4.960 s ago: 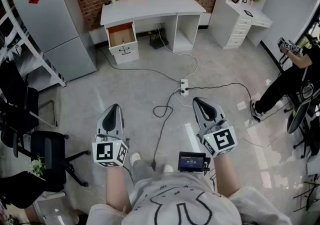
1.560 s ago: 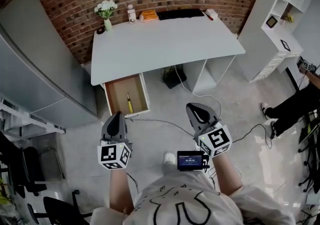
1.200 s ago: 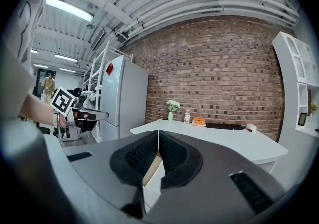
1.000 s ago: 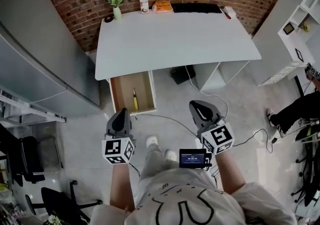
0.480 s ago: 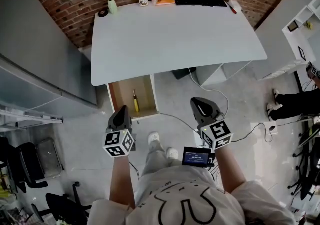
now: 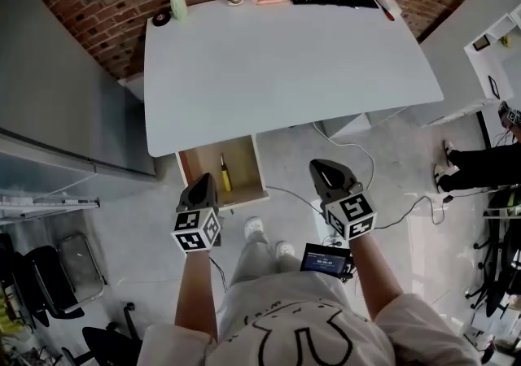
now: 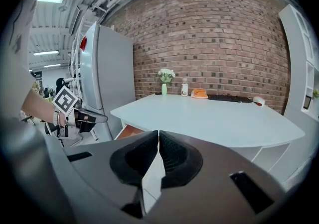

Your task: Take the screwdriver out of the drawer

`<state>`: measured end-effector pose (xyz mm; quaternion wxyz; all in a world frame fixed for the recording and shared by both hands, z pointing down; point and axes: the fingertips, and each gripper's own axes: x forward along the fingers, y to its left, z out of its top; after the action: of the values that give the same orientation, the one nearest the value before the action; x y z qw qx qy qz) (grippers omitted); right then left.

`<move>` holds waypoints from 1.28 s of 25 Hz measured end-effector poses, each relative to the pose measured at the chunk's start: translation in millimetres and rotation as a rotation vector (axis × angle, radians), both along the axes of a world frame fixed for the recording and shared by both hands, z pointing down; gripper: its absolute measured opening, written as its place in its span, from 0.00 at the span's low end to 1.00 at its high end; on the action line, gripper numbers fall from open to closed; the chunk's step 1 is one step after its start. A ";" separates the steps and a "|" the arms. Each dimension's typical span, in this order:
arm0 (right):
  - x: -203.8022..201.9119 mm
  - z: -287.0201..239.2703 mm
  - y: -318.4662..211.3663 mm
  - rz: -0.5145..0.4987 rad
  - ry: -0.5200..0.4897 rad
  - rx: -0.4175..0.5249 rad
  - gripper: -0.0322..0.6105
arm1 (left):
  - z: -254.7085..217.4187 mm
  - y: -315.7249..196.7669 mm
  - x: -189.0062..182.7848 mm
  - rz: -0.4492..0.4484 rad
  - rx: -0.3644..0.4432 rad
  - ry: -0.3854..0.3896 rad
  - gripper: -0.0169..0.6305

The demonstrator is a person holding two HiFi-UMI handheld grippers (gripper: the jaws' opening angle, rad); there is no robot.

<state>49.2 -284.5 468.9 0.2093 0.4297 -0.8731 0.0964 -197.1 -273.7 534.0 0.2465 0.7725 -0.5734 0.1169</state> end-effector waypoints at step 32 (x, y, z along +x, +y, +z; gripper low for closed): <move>-4.8 238.3 -45.1 -0.043 -0.016 -0.181 0.08 | 256.6 -50.4 11.2 0.007 -0.464 -0.021 0.34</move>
<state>44.4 -329.5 707.1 0.2426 0.3892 -0.8715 0.1739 -185.9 -324.1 790.6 0.4111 0.6959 -0.5310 0.2543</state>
